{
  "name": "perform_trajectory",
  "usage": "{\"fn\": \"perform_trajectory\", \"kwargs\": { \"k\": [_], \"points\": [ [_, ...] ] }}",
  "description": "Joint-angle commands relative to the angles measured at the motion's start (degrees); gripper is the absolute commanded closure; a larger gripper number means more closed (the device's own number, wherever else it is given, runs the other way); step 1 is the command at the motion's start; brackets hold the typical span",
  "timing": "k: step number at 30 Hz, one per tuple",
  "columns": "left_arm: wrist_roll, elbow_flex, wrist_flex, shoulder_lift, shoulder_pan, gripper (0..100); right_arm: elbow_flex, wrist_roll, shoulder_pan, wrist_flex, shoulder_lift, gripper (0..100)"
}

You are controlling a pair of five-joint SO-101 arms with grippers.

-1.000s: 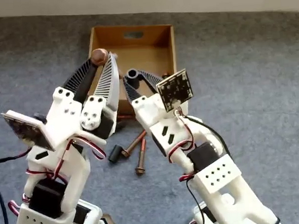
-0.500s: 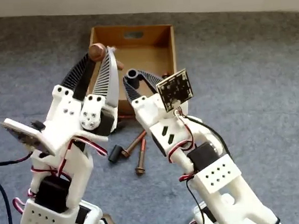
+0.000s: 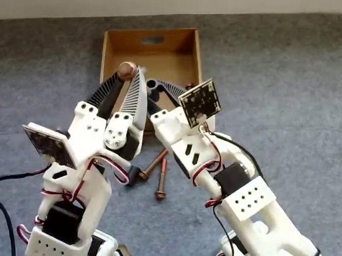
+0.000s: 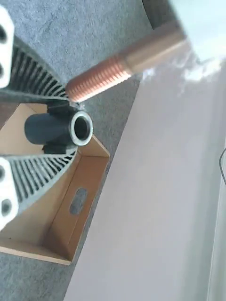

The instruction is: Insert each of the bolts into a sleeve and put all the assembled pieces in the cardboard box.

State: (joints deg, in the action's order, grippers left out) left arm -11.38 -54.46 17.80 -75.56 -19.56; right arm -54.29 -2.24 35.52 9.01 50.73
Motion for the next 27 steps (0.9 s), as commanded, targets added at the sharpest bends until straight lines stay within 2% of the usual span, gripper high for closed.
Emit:
{"fn": "perform_trajectory", "kwargs": {
  "k": [1, 10, 27],
  "points": [
    [-0.18, 3.21, 0.35, -0.22, -0.48, 99, 0.75, 0.44, 0.22, -1.36, 1.27, 99.2],
    [-0.26, 3.47, 0.18, 2.15, 2.86, 99, 0.57, 0.53, 0.22, -1.36, 1.36, 99.2],
    [-0.35, 3.21, -3.16, 4.62, 2.59, 99, 0.22, 0.62, -0.75, -1.01, 1.98, 99.2]
  ]
}}
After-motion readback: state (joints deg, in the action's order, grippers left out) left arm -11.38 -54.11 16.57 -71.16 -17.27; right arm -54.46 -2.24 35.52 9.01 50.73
